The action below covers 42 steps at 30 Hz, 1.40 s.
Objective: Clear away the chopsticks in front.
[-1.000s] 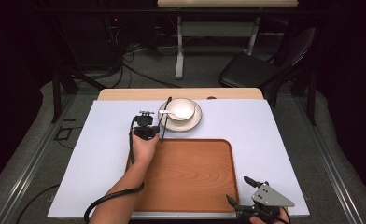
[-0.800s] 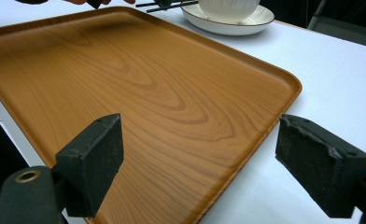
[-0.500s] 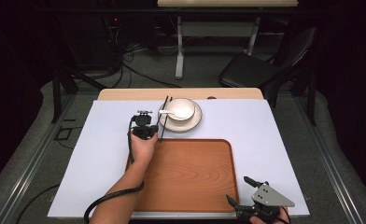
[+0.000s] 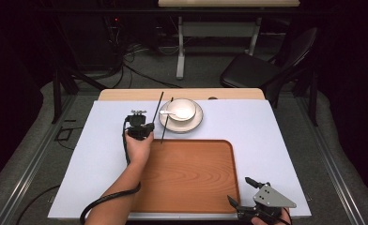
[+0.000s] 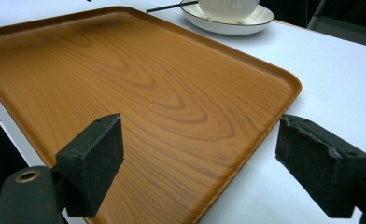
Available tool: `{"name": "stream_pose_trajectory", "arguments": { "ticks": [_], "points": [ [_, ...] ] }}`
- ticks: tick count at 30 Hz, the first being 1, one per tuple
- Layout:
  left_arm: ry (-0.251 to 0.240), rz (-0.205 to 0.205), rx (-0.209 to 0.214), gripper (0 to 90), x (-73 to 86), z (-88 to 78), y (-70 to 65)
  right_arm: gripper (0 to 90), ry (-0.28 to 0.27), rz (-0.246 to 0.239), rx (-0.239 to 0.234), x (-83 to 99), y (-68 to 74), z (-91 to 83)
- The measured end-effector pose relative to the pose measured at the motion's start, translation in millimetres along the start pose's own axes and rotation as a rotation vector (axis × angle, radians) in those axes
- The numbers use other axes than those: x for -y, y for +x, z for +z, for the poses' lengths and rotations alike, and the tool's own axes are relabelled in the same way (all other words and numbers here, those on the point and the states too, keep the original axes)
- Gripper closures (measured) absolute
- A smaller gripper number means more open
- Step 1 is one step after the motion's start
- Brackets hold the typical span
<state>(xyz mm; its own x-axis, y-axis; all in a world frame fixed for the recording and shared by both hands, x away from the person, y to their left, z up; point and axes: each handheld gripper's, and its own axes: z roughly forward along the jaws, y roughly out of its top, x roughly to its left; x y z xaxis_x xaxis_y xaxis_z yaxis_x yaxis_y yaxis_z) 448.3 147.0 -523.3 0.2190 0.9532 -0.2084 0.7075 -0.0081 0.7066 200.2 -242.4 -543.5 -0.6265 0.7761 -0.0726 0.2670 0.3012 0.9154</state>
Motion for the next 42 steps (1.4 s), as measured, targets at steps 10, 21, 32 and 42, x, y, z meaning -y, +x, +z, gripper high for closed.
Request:
{"name": "stream_pose_trajectory", "arguments": {
  "ticks": [10,21,32,42],
  "points": [
    [-0.073,-0.001,0.069,86.2,13.8,-47.2,25.3,14.9,0.000,0.000,0.004,-0.2,0.7,0.2],
    [-0.115,0.115,0.107,86.2,45.7,-110.7,32.4,14.9,0.006,-0.003,0.007,-0.3,1.4,0.9],
    [-0.047,0.129,0.121,86.2,112.5,-140.3,27.5,14.9,0.006,0.002,0.009,-0.4,2.3,1.7],
    [0.050,0.090,0.101,86.2,142.9,-139.5,26.0,14.9,0.005,0.013,0.006,-0.1,1.3,1.9]
  ]
}}
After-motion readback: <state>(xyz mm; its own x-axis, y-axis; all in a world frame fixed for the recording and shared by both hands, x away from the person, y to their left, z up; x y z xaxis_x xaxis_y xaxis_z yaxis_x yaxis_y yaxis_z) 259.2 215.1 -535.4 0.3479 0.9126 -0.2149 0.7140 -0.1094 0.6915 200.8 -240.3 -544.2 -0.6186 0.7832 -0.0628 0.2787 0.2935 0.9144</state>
